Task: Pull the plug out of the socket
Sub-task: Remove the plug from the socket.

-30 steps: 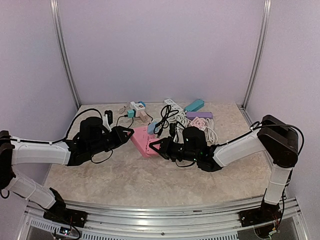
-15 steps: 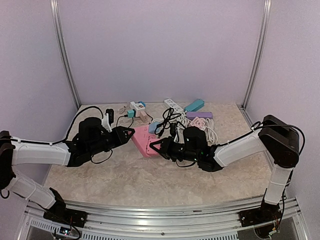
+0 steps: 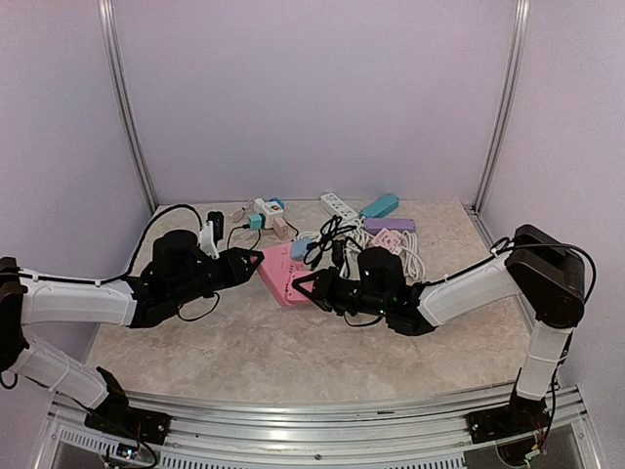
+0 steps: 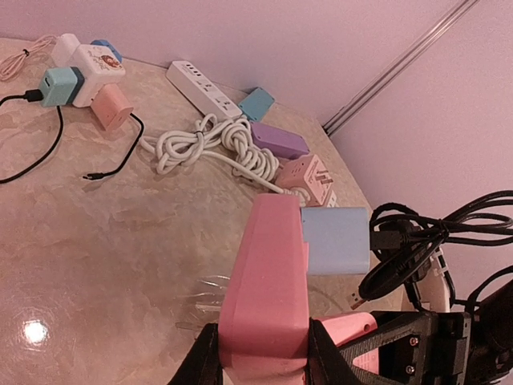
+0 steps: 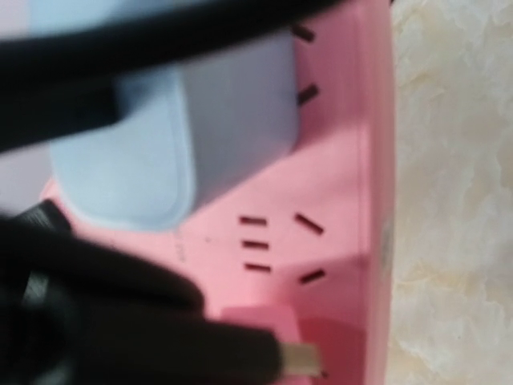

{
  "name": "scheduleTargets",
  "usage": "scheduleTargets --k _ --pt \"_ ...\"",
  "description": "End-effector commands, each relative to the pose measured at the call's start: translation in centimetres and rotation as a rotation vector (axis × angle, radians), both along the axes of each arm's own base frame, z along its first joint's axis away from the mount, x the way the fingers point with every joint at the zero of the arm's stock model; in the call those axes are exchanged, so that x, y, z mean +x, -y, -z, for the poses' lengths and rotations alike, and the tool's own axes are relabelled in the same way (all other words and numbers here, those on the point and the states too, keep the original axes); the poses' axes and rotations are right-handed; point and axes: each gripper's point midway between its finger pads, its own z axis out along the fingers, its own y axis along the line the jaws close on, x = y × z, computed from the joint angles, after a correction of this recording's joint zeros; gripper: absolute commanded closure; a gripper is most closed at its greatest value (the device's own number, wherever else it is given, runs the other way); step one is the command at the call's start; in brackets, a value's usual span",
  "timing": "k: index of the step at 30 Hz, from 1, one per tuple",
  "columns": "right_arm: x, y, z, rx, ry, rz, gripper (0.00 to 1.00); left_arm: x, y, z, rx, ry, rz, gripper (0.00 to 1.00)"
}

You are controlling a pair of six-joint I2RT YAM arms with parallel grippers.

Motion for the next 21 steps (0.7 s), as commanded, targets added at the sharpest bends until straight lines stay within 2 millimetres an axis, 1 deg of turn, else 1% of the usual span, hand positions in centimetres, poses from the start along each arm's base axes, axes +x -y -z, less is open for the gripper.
scheduleTargets --k 1,7,16,18,21 --pt "2.43 2.84 1.24 -0.062 -0.013 0.124 1.0 1.36 -2.34 -0.48 -0.006 -0.017 -0.142 0.76" --pt "2.39 2.81 1.56 -0.061 -0.022 0.123 1.0 1.98 -3.17 0.35 -0.014 -0.093 -0.224 0.76" --pt "2.31 2.65 1.59 -0.054 -0.023 0.117 1.0 2.05 -3.0 0.07 -0.026 -0.092 -0.22 0.76" --pt "2.33 2.81 1.65 -0.058 -0.022 0.121 1.0 2.07 -3.01 -0.07 -0.031 -0.09 -0.217 0.76" --pt "2.25 3.36 1.23 -0.06 -0.004 0.136 1.0 2.16 -3.32 -0.4 -0.049 -0.094 -0.211 0.76"
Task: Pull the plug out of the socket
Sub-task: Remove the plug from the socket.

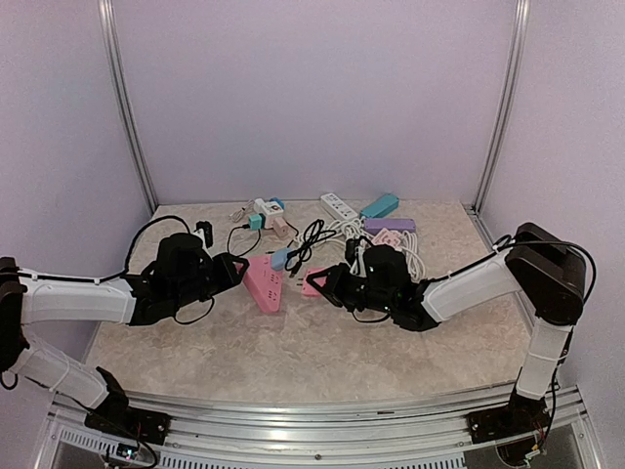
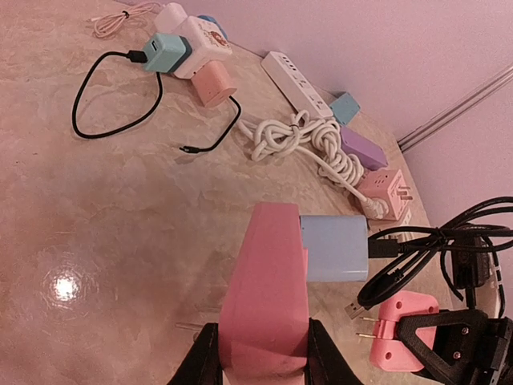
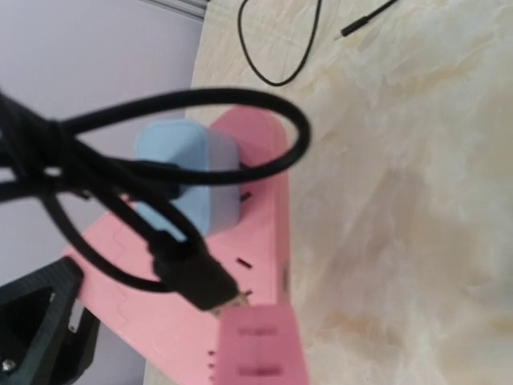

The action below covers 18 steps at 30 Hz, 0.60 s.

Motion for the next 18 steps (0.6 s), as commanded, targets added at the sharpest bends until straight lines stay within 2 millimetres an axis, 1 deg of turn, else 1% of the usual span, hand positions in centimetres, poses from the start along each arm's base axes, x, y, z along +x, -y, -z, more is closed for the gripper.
scheduleTargets --k 1,3,5,10,11,12,13,16,17,18 --pt "-0.3 1.4 -0.7 -0.011 0.032 0.033 1.0 1.2 0.1 -4.0 -0.099 0.068 -0.006 0.76" --pt "-0.4 2.1 -1.2 -0.027 0.061 0.041 1.0 1.2 -0.1 -4.7 -0.107 0.074 0.015 0.76" --pt "-0.5 3.0 -1.2 -0.076 0.082 0.058 1.0 1.3 -0.4 -5.6 -0.102 0.076 0.036 0.76" --pt "-1.5 5.0 -0.4 -0.233 0.124 0.035 1.0 1.7 -1.6 -7.7 -0.101 0.051 0.12 0.75" --pt "-1.9 5.2 -0.4 -0.266 0.139 0.011 1.0 1.8 -2.0 -8.2 -0.101 0.045 0.137 0.75" --pt "-2.4 5.2 -0.1 -0.31 0.153 -0.03 1.0 1.8 -2.2 -9.2 -0.107 0.044 0.164 0.75" --pt "-2.7 5.3 0.0 -0.334 0.16 -0.051 1.0 1.8 -2.5 -9.3 -0.103 0.031 0.191 0.75" --pt "-4.7 4.6 0.3 -0.359 0.186 -0.198 1.0 2.0 -3.4 -10.3 -0.052 0.0 0.246 0.76" --pt "-5.3 4.5 0.4 -0.359 0.192 -0.231 1.0 2.2 -3.7 -11.2 -0.028 0.009 0.257 0.75" --pt "-5.8 4.5 0.5 -0.358 0.203 -0.256 1.0 2.4 -4.1 -11.7 0.001 0.014 0.265 0.75"
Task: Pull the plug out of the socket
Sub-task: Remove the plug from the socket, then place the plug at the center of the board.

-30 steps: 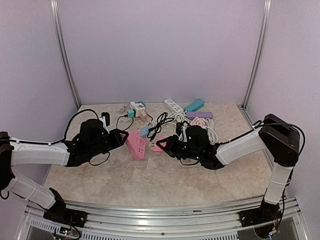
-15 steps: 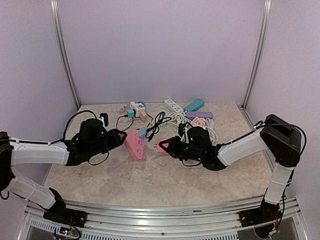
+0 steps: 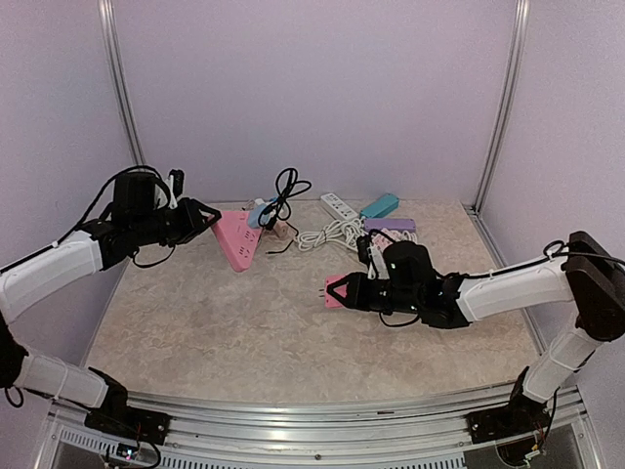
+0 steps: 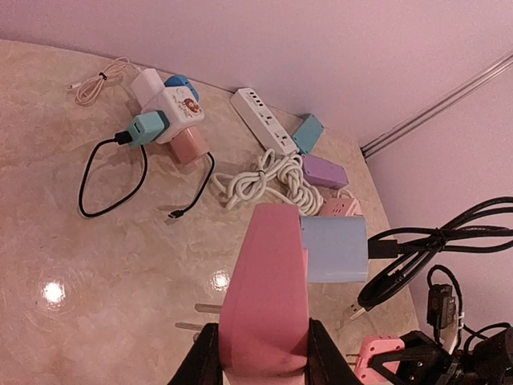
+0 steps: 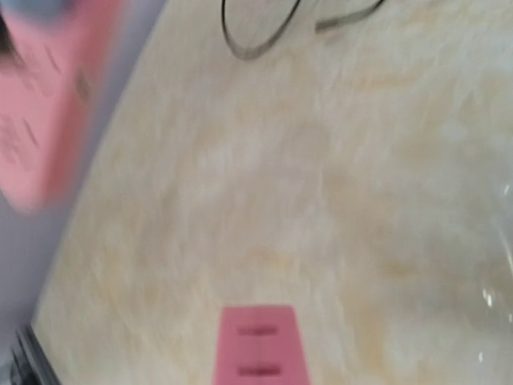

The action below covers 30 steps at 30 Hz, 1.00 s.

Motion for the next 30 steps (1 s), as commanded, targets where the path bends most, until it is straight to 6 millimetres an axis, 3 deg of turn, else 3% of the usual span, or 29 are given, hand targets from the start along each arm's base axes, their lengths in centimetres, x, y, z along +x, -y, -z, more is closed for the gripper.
scheduleTargets --k 1,7,11,16,27,30 --pt "-3.3 0.1 1.9 -0.108 0.019 -0.19 1.0 -0.9 0.0 -3.5 0.079 0.037 0.159 0.76" --pt "-5.2 -2.3 2.0 -0.125 0.043 -0.313 1.0 -0.1 -1.5 -4.8 0.115 0.095 0.175 0.75" --pt "-6.0 -4.8 1.7 -0.051 0.034 -0.352 1.0 0.6 -2.5 -4.3 0.158 0.131 0.138 0.75" --pt "-6.5 -6.8 4.0 -0.085 -0.004 -0.376 1.0 0.5 -2.6 -3.8 0.156 0.164 0.158 0.75" --pt "-7.9 -6.7 8.9 -0.233 -0.098 -0.433 1.0 0.0 -2.6 -3.1 0.152 0.158 0.168 0.76" --pt "-8.1 -6.7 9.6 -0.243 -0.114 -0.434 0.95 0.0 -2.6 -2.9 0.152 0.152 0.168 0.76"
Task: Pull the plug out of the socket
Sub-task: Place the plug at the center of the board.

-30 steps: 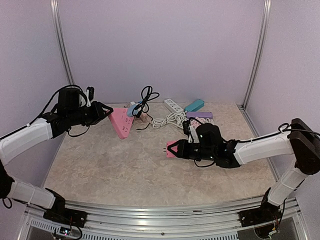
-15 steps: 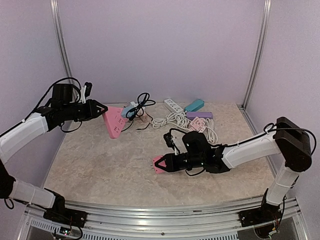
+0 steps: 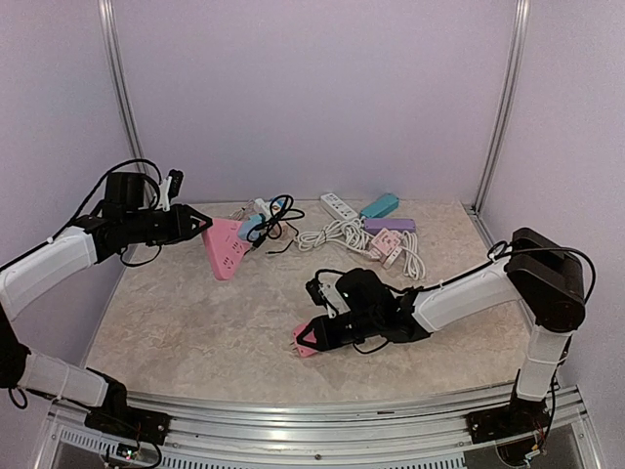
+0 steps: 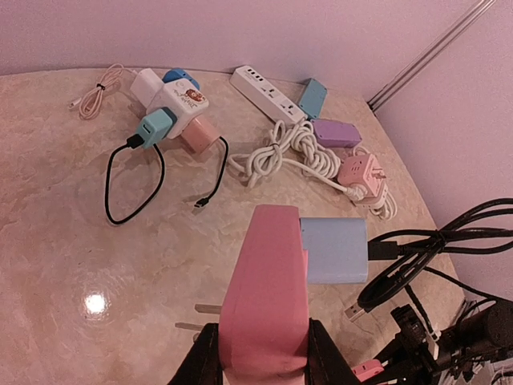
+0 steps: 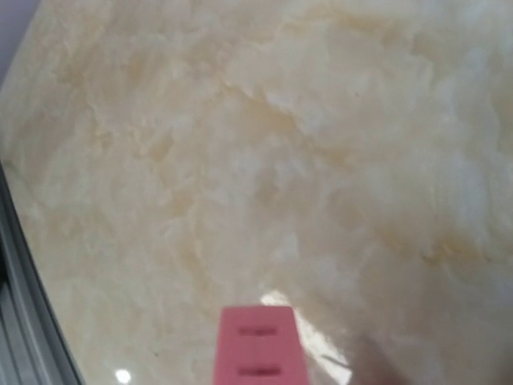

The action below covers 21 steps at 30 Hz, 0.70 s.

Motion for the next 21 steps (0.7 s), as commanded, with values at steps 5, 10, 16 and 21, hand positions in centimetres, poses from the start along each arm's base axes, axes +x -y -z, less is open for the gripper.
scheduleTargets --k 5,10,16,21 --pt "-0.5 0.2 1.9 -0.072 -0.017 -0.008 0.78 0.1 0.1 -2.6 -0.03 0.097 0.014 0.76" --pt "-0.1 1.0 2.5 -0.124 -0.005 0.027 0.69 0.1 0.2 -2.5 -0.033 0.095 0.018 0.76" --pt "0.5 1.8 2.2 -0.151 0.018 0.066 0.55 0.1 0.1 -2.5 -0.035 0.096 0.017 0.76" --pt "1.4 2.9 1.6 -0.171 0.059 0.129 0.34 -0.1 0.2 -2.5 -0.038 0.096 0.019 0.76"
